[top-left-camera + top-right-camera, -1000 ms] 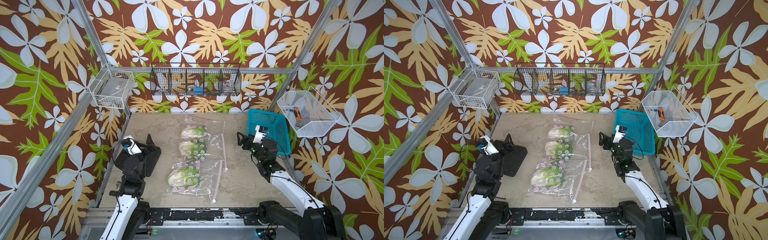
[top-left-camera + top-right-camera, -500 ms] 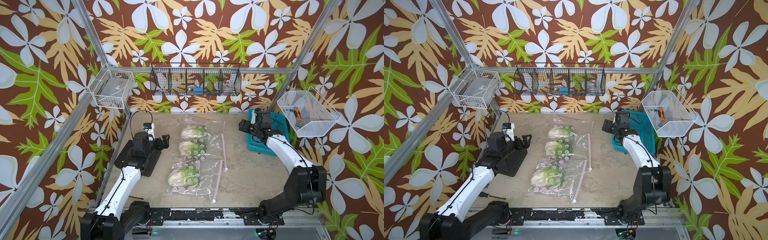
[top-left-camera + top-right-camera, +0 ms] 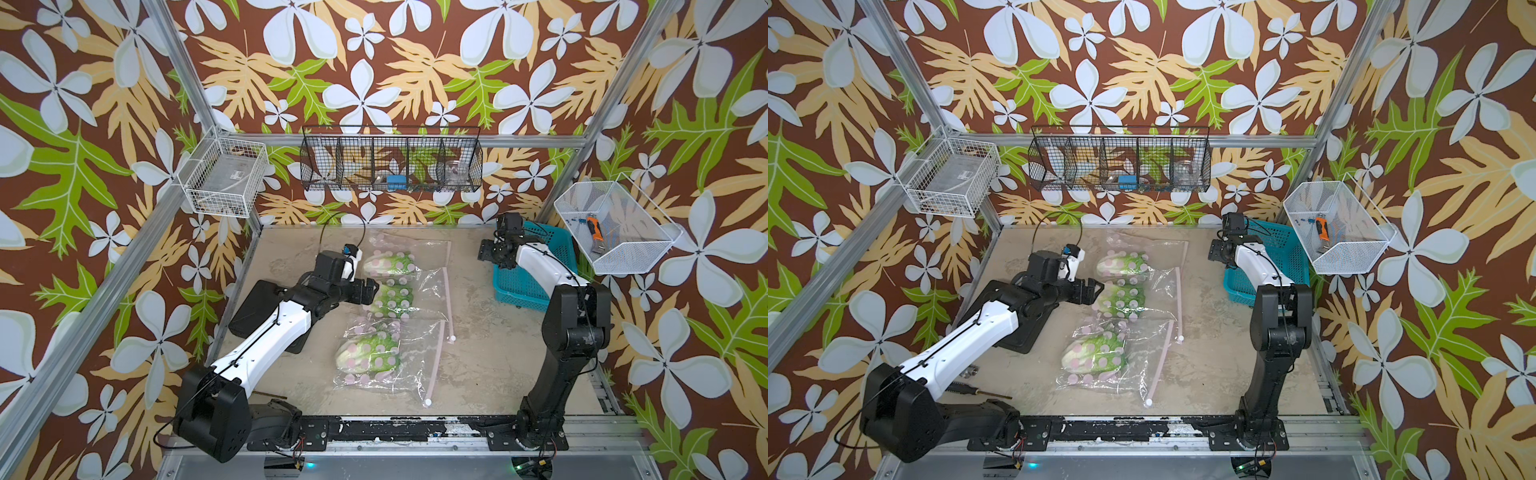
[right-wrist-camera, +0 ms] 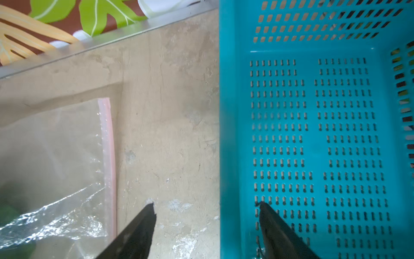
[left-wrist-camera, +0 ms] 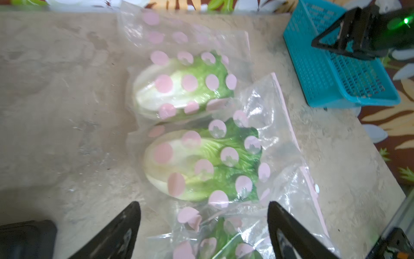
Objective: Open the zip-top bag and take out the chinese cabbages
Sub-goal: Move the basket to the center of the board.
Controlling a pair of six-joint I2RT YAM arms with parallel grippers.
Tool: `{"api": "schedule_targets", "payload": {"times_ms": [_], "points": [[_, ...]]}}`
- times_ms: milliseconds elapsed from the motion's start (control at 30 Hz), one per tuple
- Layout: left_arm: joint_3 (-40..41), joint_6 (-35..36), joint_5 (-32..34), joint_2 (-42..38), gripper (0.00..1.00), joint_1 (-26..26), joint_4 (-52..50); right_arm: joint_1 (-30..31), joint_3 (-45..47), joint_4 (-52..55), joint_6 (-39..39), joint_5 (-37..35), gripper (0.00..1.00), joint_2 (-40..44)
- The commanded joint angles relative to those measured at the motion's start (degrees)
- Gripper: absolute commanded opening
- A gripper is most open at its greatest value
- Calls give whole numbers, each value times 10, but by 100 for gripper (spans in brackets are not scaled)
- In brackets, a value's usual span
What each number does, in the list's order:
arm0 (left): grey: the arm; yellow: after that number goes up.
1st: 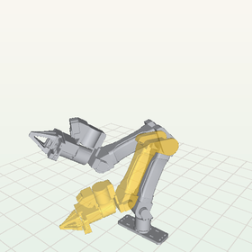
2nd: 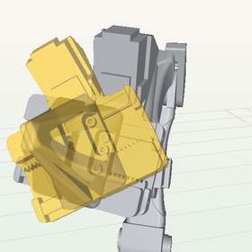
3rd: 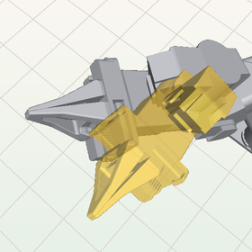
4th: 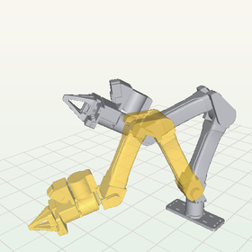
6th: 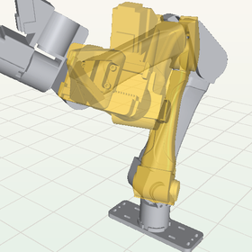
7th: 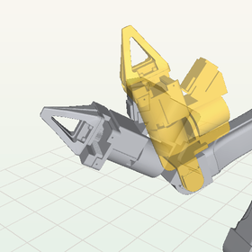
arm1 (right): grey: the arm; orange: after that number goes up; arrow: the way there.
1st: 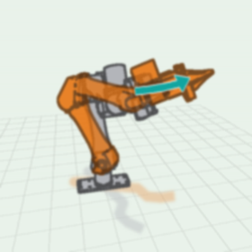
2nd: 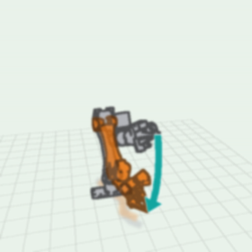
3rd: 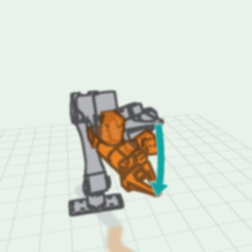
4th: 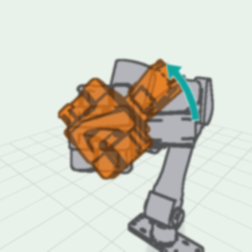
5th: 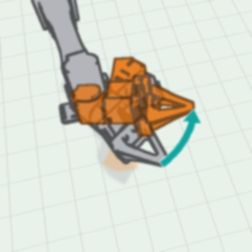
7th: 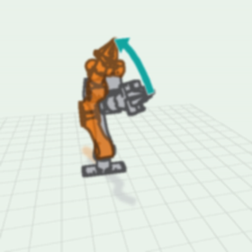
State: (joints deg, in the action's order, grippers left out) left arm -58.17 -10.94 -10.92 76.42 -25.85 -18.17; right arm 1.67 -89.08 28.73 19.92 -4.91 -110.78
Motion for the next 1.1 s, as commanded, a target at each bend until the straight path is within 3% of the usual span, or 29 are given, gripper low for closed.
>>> {"api": "schedule_targets", "payload": {"times_ms": [0,533,1067], "points": [[-1,6,15,10,89,-34,-26,0,20,4,-14,-15,69,6],[28,-11,48,0,84,-54,-28,1,155,-3,-30,8,2,72],[79,-106,33,-92,83,-67,-29,93,400,2,66,61,0,326]]}}
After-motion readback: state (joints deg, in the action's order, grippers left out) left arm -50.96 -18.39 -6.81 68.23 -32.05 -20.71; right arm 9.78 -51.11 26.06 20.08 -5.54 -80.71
